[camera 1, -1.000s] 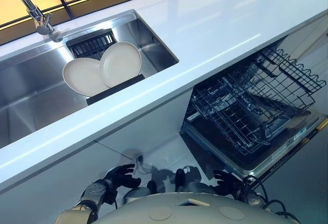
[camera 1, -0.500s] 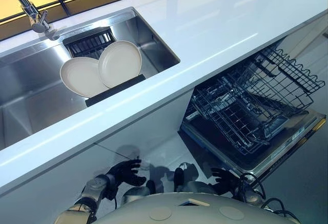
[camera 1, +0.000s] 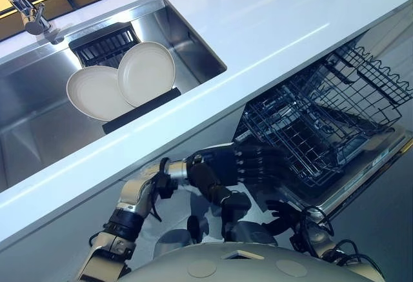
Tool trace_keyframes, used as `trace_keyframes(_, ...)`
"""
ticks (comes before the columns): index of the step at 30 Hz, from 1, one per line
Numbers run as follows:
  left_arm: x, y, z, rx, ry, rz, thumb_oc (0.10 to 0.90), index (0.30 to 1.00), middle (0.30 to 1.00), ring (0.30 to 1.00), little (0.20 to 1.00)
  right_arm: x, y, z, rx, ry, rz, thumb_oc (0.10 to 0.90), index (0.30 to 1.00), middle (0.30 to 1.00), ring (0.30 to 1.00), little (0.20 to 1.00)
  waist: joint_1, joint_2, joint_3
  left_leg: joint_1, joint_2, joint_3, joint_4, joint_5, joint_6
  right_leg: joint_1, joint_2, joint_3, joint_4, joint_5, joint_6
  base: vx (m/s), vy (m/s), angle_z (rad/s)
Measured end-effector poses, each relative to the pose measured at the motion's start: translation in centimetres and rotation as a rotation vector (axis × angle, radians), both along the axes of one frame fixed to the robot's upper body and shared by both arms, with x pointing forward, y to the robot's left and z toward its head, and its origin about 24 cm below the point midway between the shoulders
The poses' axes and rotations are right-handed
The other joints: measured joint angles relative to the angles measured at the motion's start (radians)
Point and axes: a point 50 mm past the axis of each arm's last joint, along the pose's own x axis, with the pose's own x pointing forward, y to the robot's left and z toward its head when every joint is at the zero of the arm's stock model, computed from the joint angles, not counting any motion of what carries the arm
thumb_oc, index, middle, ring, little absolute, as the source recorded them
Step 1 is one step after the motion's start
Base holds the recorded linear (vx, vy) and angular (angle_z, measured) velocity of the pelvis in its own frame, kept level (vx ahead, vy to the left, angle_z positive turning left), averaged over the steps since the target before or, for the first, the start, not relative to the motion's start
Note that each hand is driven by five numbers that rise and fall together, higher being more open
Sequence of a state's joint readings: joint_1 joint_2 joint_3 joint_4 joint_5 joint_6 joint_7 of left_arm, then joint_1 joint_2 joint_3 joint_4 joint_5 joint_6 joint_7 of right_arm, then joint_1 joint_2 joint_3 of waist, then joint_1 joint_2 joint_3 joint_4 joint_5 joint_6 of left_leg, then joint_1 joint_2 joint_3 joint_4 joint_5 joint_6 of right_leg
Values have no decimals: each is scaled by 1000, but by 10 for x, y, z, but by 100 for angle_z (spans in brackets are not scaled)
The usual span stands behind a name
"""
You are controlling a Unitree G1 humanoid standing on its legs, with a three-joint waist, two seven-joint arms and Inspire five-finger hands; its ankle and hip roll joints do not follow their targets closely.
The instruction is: Pick up plates and place into dishwasher.
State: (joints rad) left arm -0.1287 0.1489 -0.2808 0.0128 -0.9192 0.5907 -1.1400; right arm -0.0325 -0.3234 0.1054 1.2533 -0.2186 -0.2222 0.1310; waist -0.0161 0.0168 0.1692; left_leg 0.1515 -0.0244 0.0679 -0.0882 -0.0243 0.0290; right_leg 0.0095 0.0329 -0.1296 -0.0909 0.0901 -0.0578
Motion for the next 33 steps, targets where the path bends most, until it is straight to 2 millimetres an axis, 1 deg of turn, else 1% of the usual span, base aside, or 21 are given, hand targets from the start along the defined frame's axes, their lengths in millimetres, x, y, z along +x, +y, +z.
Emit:
trace_keyframes(1, 0, -11, 10, -105, 77, -8, 800, 900, 900, 900, 900, 3, 1, 0, -2, -3, 11, 800, 900, 900, 900, 900, -5, -1, 0, 2, 0, 3, 0, 0, 0, 1, 0, 3, 0, 0, 0, 16, -48, -5)
trace_keyframes(3, 1, -18, 29, -191, 143, 19, 800, 900, 900, 900, 900, 5, 4, 0, -6, -4, 26, 800, 900, 900, 900, 900, -15, -5, 3, 2, 0, 5, 0, 0, 0, 1, 1, 6, 0, -1, 1, 8, -30, -5)
trace_keyframes(5, 7, -18, 54, -237, 117, 123, 800, 900, 900, 900, 900, 5, 5, 0, -10, -7, 22, 800, 900, 900, 900, 900, -18, -5, 3, 1, 0, 6, 0, 0, -1, 1, 1, 6, 0, -3, 5, -2, -7, -2)
trace_keyframes(6, 12, -14, 66, -261, 92, 184, 800, 900, 900, 900, 900, 5, 5, 0, -10, -8, 22, 800, 900, 900, 900, 900, -17, -5, 3, 2, 0, 6, 0, 1, -1, 2, 1, 6, 0, -3, 5, 0, 0, 0)
trace_keyframes(7, 19, -7, 74, -270, 59, 273, 800, 900, 900, 900, 900, 2, 4, -1, -11, -1, 20, 800, 900, 900, 900, 900, -17, -5, 3, 2, 1, 6, 0, 1, -1, 3, 1, 5, 0, -3, 5, 0, 0, 0)
trace_keyframes(8, 26, 5, 83, -266, 5, 394, 800, 900, 900, 900, 900, 2, 6, -1, -10, -5, 19, 800, 900, 900, 900, 900, -19, -6, 3, 3, 1, 6, 0, 1, -2, 4, 1, 6, 0, -3, 5, 0, 0, 0)
trace_keyframes(10, 44, 39, 96, -178, -159, 751, 800, 900, 900, 900, 900, 0, 7, -2, -17, -10, 17, 800, 900, 900, 900, 900, -19, -5, 3, 6, 2, 6, 0, 2, -4, 6, 2, 5, 0, -3, 5, 57, 27, 0)
trace_keyframes(12, 58, 85, 105, -8, -325, 1166, 800, 900, 900, 900, 900, -3, 8, -3, -23, -20, 18, 800, 900, 900, 900, 900, -19, -5, 3, 14, 4, 4, 0, 3, -5, 14, 4, 5, -1, -3, 5, 98, 33, 1)
trace_keyframes(13, 60, 106, 108, 68, -389, 1332, 800, 900, 900, 900, 900, -6, 8, -4, -23, -19, 15, 800, 900, 900, 900, 900, -16, -5, 3, 18, 4, 1, 0, 2, -5, 15, 5, 4, -1, -3, 4, 115, 41, 6)
trace_keyframes(14, 61, 123, 113, 151, -467, 1483, 800, 900, 900, 900, 900, -8, 9, -4, -22, -19, 17, 800, 900, 900, 900, 900, -13, -5, 3, 18, 3, -2, 0, 3, -5, 16, 4, 3, -1, -3, 4, 118, 50, 6)
trace_keyframes(15, 60, 139, 119, 286, -612, 1650, 800, 900, 900, 900, 900, -10, 9, -4, -25, -19, 17, 800, 900, 900, 900, 900, -10, -5, 2, 19, 3, -4, 0, 3, -5, 17, 4, 2, -1, 0, -1, 99, 48, 7)
trace_keyframes(17, 62, 160, 133, 546, -894, 1830, 800, 900, 900, 900, 900, -12, 9, -5, -34, -19, 29, 800, 900, 900, 900, 900, -1, -7, 1, 19, 2, -12, 0, 3, -5, 19, 3, 4, -1, 0, -1, 62, 60, 11)
trace_keyframes(18, 67, 167, 139, 642, -990, 1857, 800, 900, 900, 900, 900, -13, 9, -5, -36, -18, 34, 800, 900, 900, 900, 900, 3, -7, 1, 20, 1, -18, 0, 3, -5, 22, 2, 6, -1, 0, -1, 90, 81, 16)
trace_keyframes(21, 84, 187, 156, 878, -1189, 1886, 800, 900, 900, 900, 900, -11, 9, -5, -43, -17, 62, 800, 900, 900, 900, 900, 7, -6, -3, 25, -2, -19, 0, 4, -2, 27, -1, 11, -1, -1, 1, 80, 89, 5)
trace_keyframes(23, 88, 200, 164, 1021, -1283, 1873, 800, 900, 900, 900, 900, -11, 9, -5, -48, -12, 73, 800, 900, 900, 900, 900, 0, -3, -9, 28, -3, -17, 0, 3, 0, 30, -2, 13, -2, -1, 1, 79, 89, -4)
trace_keyframes(26, 93, 211, 171, 1169, -1385, 1838, 800, 900, 900, 900, 900, -12, 9, -5, -51, -7, 70, 800, 900, 900, 900, 900, -10, -1, -14, 28, -5, -17, 0, 3, 1, 30, -3, 15, -1, -1, 2, 42, 84, -2)
trace_keyframes(29, 100, 210, 171, 1247, -1427, 1793, 800, 900, 900, 900, 900, -12, 9, -5, -55, -4, 70, 800, 900, 900, 900, 900, -9, 1, -16, 28, -6, -18, 0, 3, 1, 29, -4, 15, -1, -1, 2, 24, 84, -1)
trace_keyframes(30, 101, 212, 169, 1312, -1478, 1754, 800, 900, 900, 900, 900, -12, 9, -5, -56, -4, 69, 800, 900, 900, 900, 900, -13, 2, -16, 27, -7, -17, 0, 3, 2, 28, -4, 18, -1, -1, 2, 31, 83, -3)
trace_keyframes(33, 104, 216, 166, 1435, -1567, 1670, 800, 900, 900, 900, 900, -14, 9, -5, -58, 3, 68, 800, 900, 900, 900, 900, -16, 4, -17, 23, -7, -11, 0, 3, 2, 22, -3, 24, -1, -1, 2, 31, 69, -7)
